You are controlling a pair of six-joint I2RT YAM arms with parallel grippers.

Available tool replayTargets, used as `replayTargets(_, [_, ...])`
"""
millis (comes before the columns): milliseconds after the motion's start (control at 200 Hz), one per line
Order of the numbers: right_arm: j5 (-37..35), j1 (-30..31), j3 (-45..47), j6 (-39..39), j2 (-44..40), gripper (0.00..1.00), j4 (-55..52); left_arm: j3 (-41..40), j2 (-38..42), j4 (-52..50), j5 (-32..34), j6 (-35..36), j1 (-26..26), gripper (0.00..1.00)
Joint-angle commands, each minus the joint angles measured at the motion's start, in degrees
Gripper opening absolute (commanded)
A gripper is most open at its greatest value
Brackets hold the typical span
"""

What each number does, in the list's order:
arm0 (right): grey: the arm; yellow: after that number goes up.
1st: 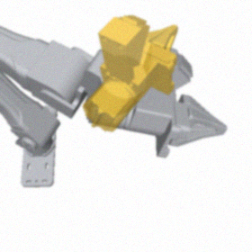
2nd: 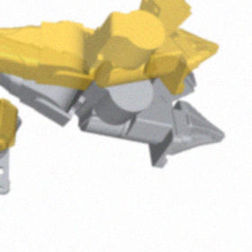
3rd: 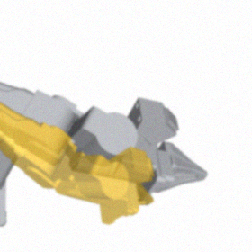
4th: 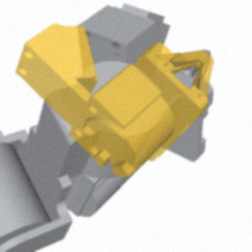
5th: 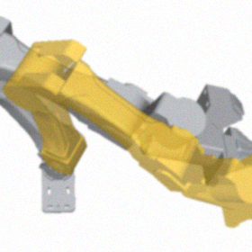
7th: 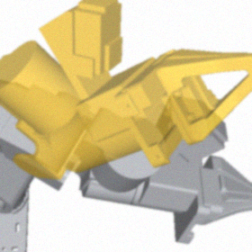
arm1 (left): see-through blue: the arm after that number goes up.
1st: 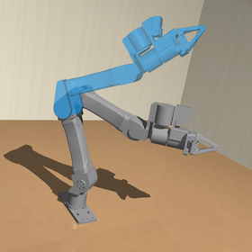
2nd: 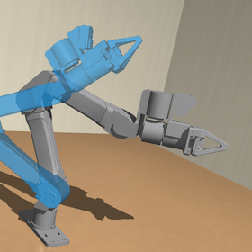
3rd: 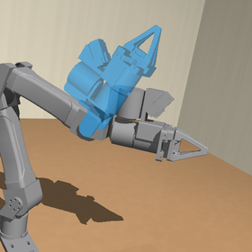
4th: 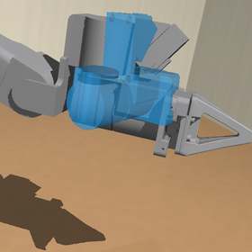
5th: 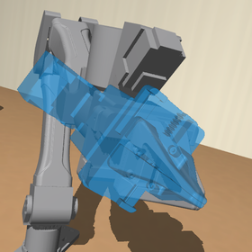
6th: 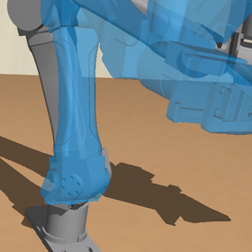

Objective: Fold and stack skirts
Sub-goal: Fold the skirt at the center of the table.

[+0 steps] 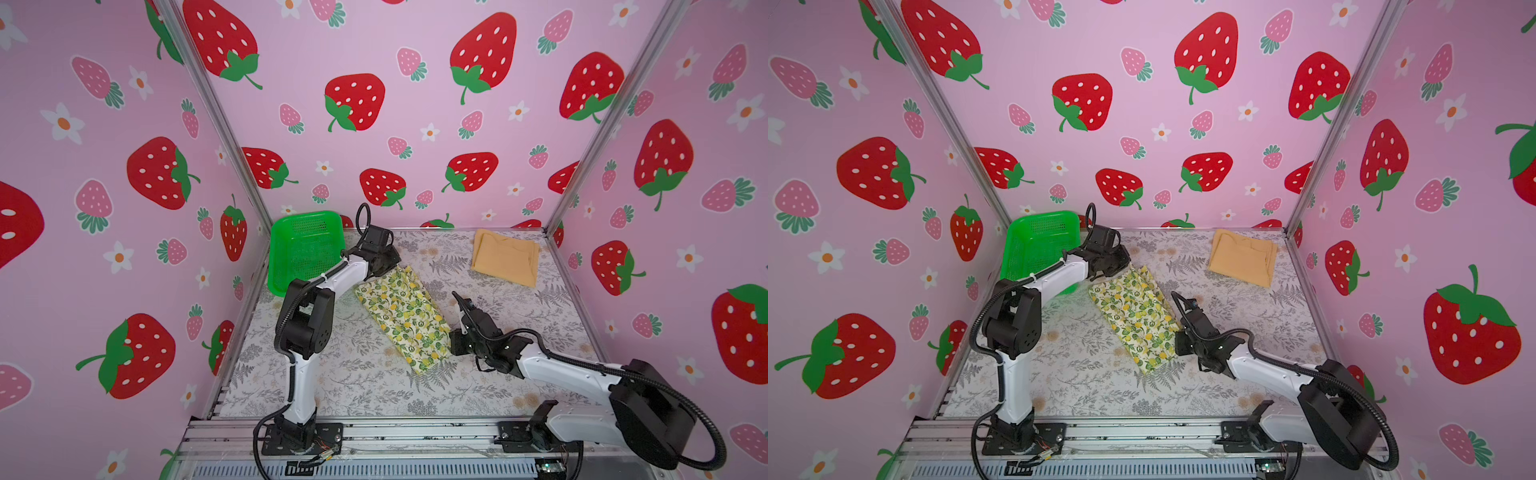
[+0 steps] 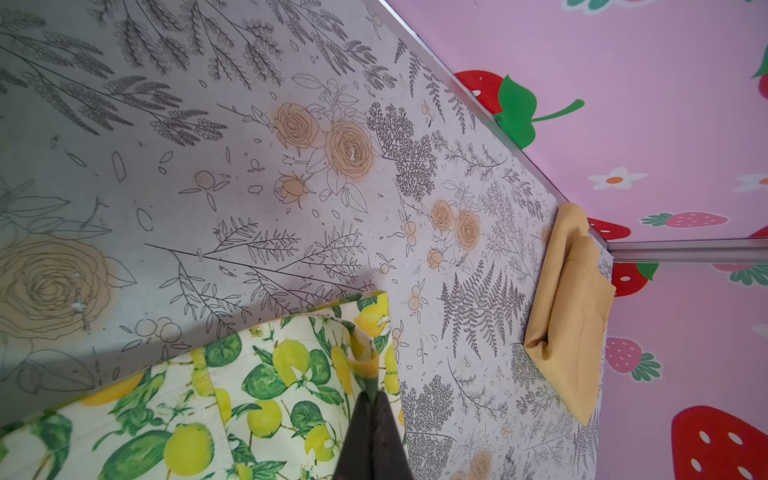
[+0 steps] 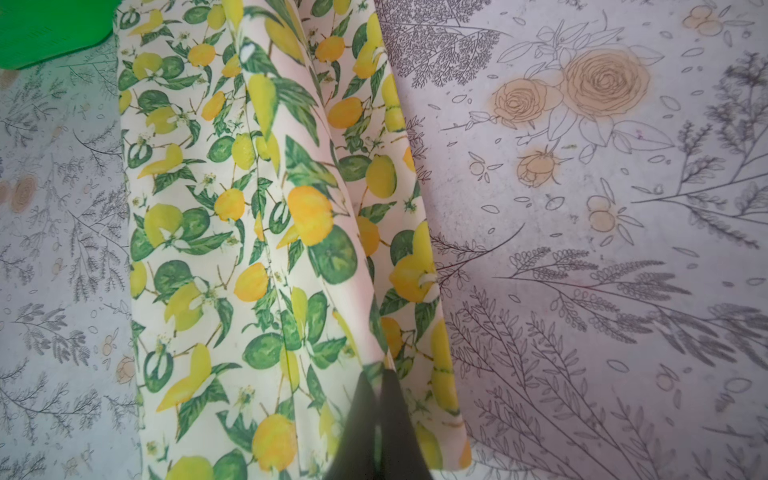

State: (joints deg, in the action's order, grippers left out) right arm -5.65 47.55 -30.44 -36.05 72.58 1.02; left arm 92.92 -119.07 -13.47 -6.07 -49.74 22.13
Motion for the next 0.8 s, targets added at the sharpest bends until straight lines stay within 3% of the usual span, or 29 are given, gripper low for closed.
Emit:
replayTargets(0, [0.86,-0.41,1.30,0.15,0.25,0.01,0.64,-0.54,2.93,3.20,6.13,-0.89,-0.35,0.00])
replayTargets(345, [2.22,-0.86,2.65,-2.29,2.92,0.02,3.02,5.94,-1.55,-0.68,2.26,0.43,0.02,0.05])
replayTargets(375, [2.59,-0.95,2.60,-2.51,2.94,0.02,3.06,6.46,-1.96,-0.72,1.89,0.43,0.06,0.11])
replayTargets(580, [4.05,-1.49,2.83,-3.80,3.20,0.02,3.40,12.31,-6.01,-4.21,-0.98,1.51,0.42,0.30])
replayTargets(791, [3.77,-2.83,2.91,-3.79,2.83,0.05,2.82,9.19,-3.38,-2.83,-1.34,1.55,0.62,0.40])
